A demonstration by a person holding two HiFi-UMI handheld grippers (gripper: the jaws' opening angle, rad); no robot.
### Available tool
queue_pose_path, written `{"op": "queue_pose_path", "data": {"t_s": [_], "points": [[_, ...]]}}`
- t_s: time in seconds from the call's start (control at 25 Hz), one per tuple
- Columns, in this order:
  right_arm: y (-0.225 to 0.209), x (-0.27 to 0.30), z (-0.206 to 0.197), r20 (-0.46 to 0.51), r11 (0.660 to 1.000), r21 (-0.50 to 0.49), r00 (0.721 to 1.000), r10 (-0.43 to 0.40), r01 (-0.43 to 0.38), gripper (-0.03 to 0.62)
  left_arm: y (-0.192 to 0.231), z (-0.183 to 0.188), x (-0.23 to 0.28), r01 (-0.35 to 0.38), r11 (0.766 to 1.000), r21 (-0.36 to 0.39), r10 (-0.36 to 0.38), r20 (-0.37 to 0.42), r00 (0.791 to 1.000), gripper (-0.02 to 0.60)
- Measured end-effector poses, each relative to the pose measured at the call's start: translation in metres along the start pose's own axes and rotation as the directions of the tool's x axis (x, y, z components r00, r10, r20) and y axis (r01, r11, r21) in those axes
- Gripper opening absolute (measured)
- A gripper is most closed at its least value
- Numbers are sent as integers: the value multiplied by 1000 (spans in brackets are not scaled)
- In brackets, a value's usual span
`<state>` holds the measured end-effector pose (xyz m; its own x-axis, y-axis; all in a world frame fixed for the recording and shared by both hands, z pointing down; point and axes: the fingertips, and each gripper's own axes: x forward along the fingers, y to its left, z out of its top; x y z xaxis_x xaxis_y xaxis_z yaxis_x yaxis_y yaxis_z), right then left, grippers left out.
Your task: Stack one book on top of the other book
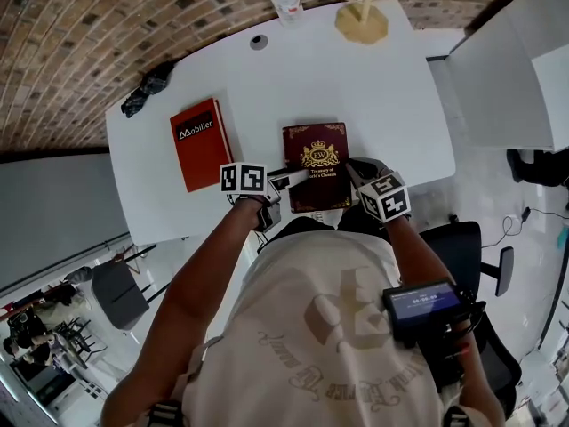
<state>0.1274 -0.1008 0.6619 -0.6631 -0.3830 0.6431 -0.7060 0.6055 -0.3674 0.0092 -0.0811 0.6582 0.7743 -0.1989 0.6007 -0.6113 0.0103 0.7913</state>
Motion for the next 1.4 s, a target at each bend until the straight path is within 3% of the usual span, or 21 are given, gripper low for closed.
{"op": "queue_pose_path", "data": {"t_s": [0.28,0.4,0.52,0.64,0.88,1.08,1.4], "points": [[-6,-4,0,39,999,52,999,8,-10,23,-12,-3,-10,96,995,-33,-95,22,995,374],[-10,-6,-2,50,998,69,999,-3,-1,23,-26,-2,-11,183,982,-41,-181,35,983,373],[-15,-8,-3,57,996,86,998,-14,9,22,-42,-7,0,242,970,-27,-242,-7,970,373],[-17,-8,-4,57,996,93,998,-20,15,21,-49,-13,19,211,977,19,-209,-65,976,373],[-17,-8,-3,57,995,94,998,-19,14,23,-49,-11,34,162,987,5,-161,-63,985,364],[-18,-9,-4,53,995,95,998,-20,15,22,-41,-11,34,106,994,-6,-106,-34,994,245],[-15,-3,3,64,996,91,998,-15,9,23,-33,-6,29,77,997,-27,-78,-49,996,235]]}}
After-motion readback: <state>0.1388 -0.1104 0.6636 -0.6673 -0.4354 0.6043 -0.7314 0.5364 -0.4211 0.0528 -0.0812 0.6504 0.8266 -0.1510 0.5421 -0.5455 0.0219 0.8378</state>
